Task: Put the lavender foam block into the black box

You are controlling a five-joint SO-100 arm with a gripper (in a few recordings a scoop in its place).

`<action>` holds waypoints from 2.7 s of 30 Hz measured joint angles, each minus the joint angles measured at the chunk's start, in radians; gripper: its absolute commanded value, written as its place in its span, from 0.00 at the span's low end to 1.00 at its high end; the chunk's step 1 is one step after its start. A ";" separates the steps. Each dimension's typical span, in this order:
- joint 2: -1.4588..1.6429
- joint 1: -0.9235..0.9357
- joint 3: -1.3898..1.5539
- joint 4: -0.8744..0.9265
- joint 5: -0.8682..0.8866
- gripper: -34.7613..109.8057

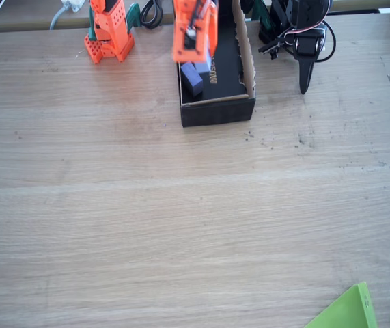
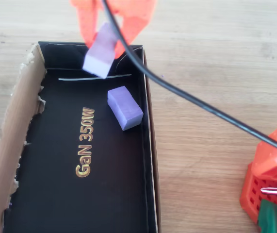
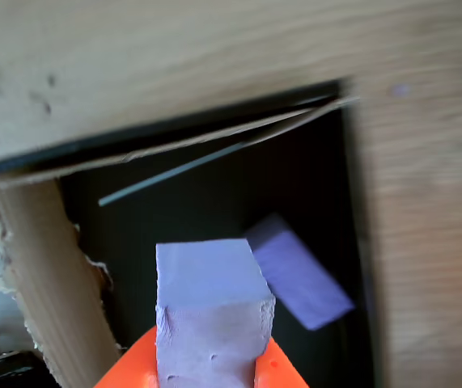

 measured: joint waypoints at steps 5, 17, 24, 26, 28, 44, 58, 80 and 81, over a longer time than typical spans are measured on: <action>-0.072 -0.026 -0.109 0.009 0.020 0.24; -0.075 -0.035 -0.115 0.035 -0.018 0.24; -0.074 -0.054 -0.115 0.044 -0.031 0.42; -0.064 -0.051 -0.115 0.044 -0.043 0.47; -0.058 -0.048 -0.115 0.043 -0.060 0.49; 0.548 0.291 0.517 -0.160 0.034 0.24; 1.391 1.183 1.551 -0.750 -0.031 0.24; 1.894 1.121 2.036 -0.546 0.005 0.24; 1.896 1.121 2.036 -0.540 0.028 0.24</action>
